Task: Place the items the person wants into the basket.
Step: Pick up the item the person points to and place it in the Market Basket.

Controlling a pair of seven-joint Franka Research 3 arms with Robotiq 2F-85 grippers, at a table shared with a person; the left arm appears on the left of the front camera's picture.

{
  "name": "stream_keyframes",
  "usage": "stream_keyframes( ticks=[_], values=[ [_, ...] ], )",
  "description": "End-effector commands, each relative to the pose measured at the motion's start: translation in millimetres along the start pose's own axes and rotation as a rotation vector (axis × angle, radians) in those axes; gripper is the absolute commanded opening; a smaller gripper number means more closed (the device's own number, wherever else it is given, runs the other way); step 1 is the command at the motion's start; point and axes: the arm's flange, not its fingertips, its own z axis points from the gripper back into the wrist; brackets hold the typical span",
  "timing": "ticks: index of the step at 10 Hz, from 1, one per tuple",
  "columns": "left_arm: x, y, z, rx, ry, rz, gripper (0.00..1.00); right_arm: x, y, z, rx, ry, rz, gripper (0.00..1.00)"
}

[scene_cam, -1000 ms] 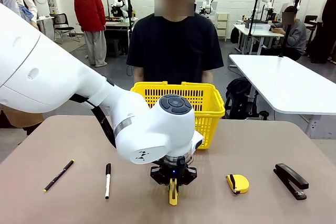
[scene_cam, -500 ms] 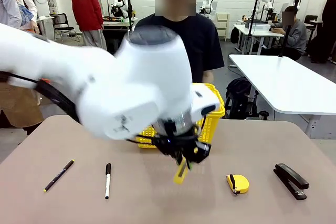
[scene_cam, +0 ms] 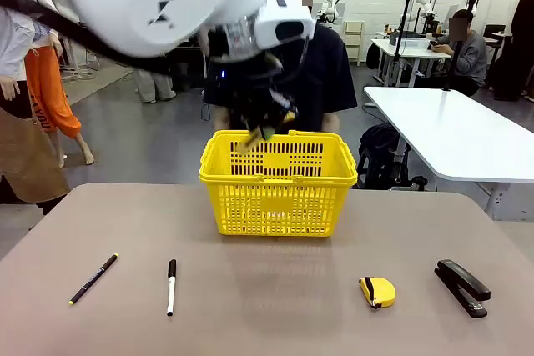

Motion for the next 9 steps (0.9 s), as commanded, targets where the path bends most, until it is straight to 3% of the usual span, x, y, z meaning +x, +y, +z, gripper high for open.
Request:
stream_keyframes(
  ticks=[1, 3, 6, 7, 9],
  values=[
    [58, 9, -30, 0.019, 0.012, -0.079, 0.0, 0, -1, -3, 0.003, -0.021, 0.013, 1.0],
    [89, 36, -64, 0.046, 0.064, -0.06, 0.0, 0, -1, -3, 0.003, -0.021, 0.013, 1.0],
    [86, 58, -112, 0.051, 0.191, -0.056, 0.0, 0, -1, -3, 0.003, -0.021, 0.013, 1.0],
    [84, 58, -110, 0.049, 0.19, -0.013, 0.0, 0, -1, -3, 0.003, -0.021, 0.013, 1.0],
    [80, 57, -117, 0.034, 0.153, -0.051, 0.0, 0, -1, -3, 0.003, -0.021, 0.013, 1.0]
  ],
)
